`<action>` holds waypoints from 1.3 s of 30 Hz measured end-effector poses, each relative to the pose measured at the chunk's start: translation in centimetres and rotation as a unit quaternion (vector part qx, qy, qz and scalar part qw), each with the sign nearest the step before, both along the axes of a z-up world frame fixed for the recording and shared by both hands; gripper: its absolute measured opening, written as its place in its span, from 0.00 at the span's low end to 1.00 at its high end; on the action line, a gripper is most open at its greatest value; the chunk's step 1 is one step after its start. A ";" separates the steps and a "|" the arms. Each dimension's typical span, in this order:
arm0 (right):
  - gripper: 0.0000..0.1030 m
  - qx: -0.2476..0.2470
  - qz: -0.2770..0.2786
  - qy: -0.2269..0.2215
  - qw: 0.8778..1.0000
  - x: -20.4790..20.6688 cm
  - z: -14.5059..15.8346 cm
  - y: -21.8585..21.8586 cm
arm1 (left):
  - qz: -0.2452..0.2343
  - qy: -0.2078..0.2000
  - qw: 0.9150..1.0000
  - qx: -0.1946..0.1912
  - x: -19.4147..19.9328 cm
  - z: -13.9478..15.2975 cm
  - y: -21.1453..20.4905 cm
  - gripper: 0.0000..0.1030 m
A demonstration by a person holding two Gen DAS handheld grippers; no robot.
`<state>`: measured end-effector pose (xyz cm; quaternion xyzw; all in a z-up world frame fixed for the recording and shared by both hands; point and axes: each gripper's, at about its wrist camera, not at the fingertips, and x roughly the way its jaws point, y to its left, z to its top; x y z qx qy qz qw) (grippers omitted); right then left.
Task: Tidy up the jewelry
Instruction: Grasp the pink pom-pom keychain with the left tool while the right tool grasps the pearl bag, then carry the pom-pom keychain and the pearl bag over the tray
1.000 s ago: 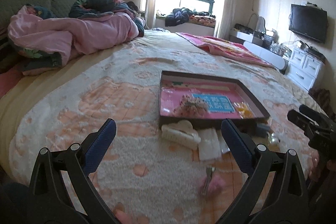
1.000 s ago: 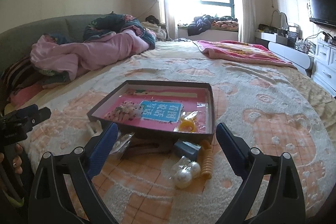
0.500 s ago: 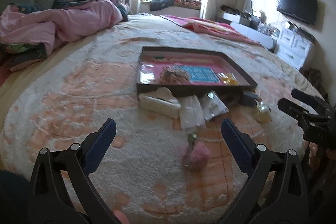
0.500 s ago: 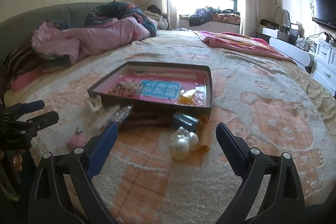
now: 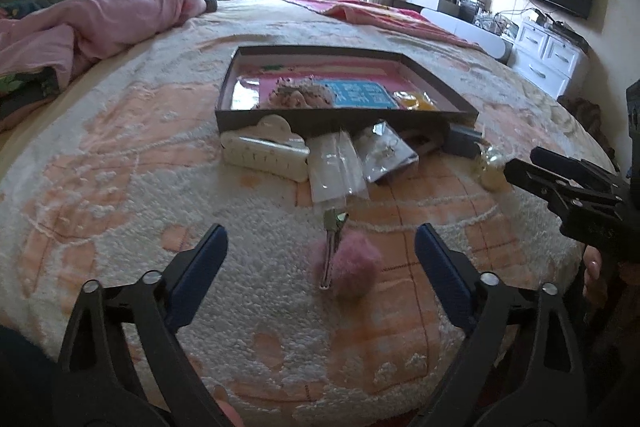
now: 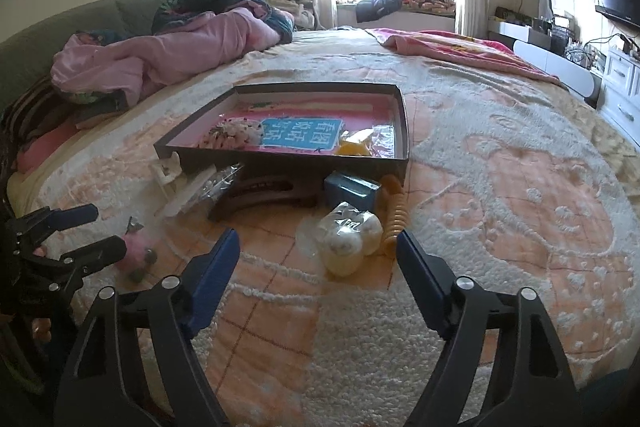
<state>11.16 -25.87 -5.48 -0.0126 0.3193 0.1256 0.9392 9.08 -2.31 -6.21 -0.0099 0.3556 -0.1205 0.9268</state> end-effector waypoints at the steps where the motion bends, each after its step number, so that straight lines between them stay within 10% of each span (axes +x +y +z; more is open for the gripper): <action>1: 0.73 -0.001 0.000 -0.001 1.000 0.1 -0.1 0.1 | -0.002 0.003 1.000 0.001 0.1 -0.2 -0.1 0.79; 30: 0.35 -0.041 -0.052 0.016 0.998 3.9 -2.4 0.0 | -0.020 0.041 0.999 0.030 1.4 -2.3 -1.5 0.23; 39: 0.32 -0.024 0.005 0.006 1.000 2.1 -1.6 1.4 | -0.021 0.029 0.999 0.016 1.1 -1.6 -1.1 0.19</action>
